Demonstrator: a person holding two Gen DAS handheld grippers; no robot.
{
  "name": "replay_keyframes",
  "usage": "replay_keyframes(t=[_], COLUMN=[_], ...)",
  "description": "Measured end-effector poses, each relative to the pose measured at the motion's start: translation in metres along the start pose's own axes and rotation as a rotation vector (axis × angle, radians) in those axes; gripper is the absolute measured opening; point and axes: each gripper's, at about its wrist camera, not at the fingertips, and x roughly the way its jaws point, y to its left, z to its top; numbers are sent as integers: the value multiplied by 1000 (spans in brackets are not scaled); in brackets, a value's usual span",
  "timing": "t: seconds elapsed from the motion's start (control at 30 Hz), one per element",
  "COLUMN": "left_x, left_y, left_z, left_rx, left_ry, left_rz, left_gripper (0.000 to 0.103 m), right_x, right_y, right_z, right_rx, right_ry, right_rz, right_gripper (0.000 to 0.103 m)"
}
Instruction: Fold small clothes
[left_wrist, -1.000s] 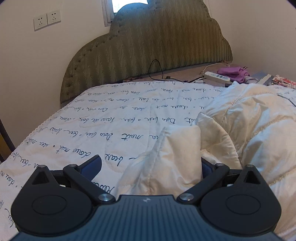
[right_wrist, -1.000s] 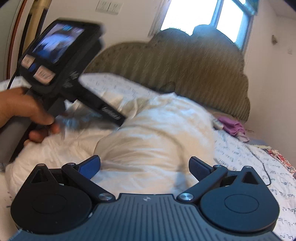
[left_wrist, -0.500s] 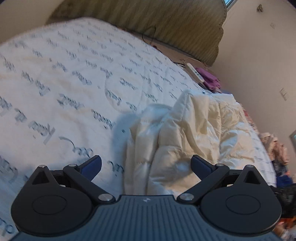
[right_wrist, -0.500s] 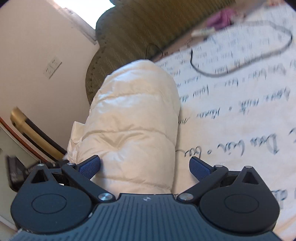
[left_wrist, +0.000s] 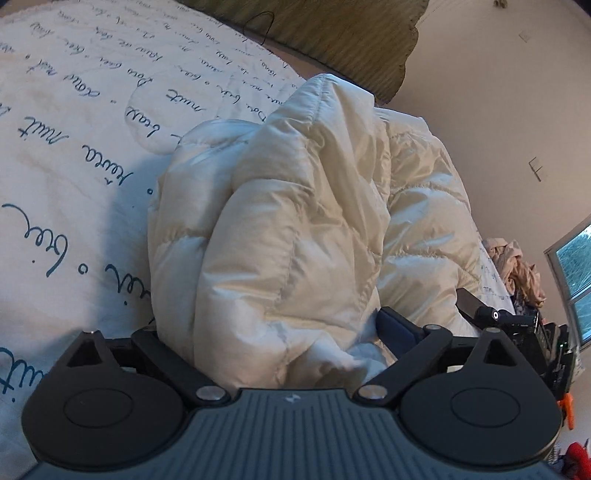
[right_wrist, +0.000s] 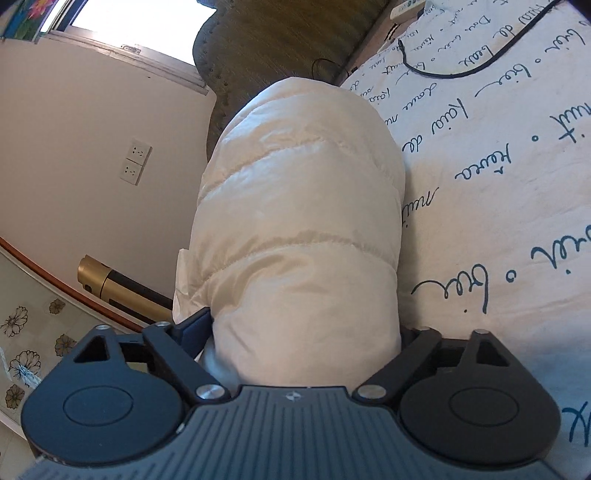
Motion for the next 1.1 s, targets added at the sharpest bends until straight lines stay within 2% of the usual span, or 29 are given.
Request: replay_keyframes(t=[0.03, 0.1, 0.13, 0.23, 0.33, 0.43, 0.47, 0.5, 0.53, 0.57, 0.6, 0.7, 0.73, 0.8, 0.87, 0.93, 0.97, 1.03, 1.07, 1.1], left_x=[-1, -1, 0, 11, 30, 53, 60, 66, 69, 68, 65, 43, 36, 21, 13, 14, 14, 12, 10, 8], left_y=[-7, -21, -29, -54, -83, -117, -126, -136, -144, -151, -156, -167, -166, -163, -162, -160, -158, -168, -171, -174], left_z=[-2, -4, -5, -8, -14, -23, -26, -30, -33, -38, -42, -53, -54, -61, -70, -79, -83, -92, -95, -98], left_rx=[28, 66, 85, 122, 147, 206, 222, 239, 254, 270, 291, 368, 378, 370, 392, 419, 426, 440, 453, 471], left_ry=[-11, -29, -34, -22, 3, 8, 5, -1, -10, -25, -42, -98, -113, -133, -143, -160, -165, -180, -193, -208], left_rz=[-1, -24, -30, -53, -90, -95, -82, -65, -41, -18, -6, 74, 102, 142, 183, 231, 247, 279, 290, 300], left_gripper=[80, 67, 65, 64, 64, 66, 66, 71, 77, 79, 80, 82, 82, 84, 86, 87, 87, 87, 87, 87], right_x=[-6, -16, -25, -52, -86, -121, -130, -138, -145, -151, -158, -182, -187, -192, -188, -173, -161, -142, -138, -140], right_y=[1, 5, 6, 11, 12, 3, -3, -10, -16, -20, -21, 2, 16, 42, 60, 67, 67, 55, 53, 55], right_z=[0, 2, 4, 12, 23, 34, 38, 40, 42, 43, 41, 23, 11, -14, -38, -55, -59, -61, -61, -63], right_rx=[-8, -28, -45, -83, -129, -145, -136, -117, -101, -90, -103, -216, -279, -422, -556, -639, -656, -641, -622, -605], right_ry=[-8, -24, -35, -79, -130, -172, -182, -193, -199, -204, -215, -310, -346, -379, -357, -280, -235, -189, -195, -216], right_rz=[1, -9, -17, -43, -99, -172, -192, -225, -271, -341, -400, -531, -589, -636, -620, -605, -632, -740, -770, -763], right_gripper=[76, 71, 70, 68, 68, 68, 70, 78, 82, 88, 89, 89, 88, 89, 92, 95, 95, 95, 95, 95])
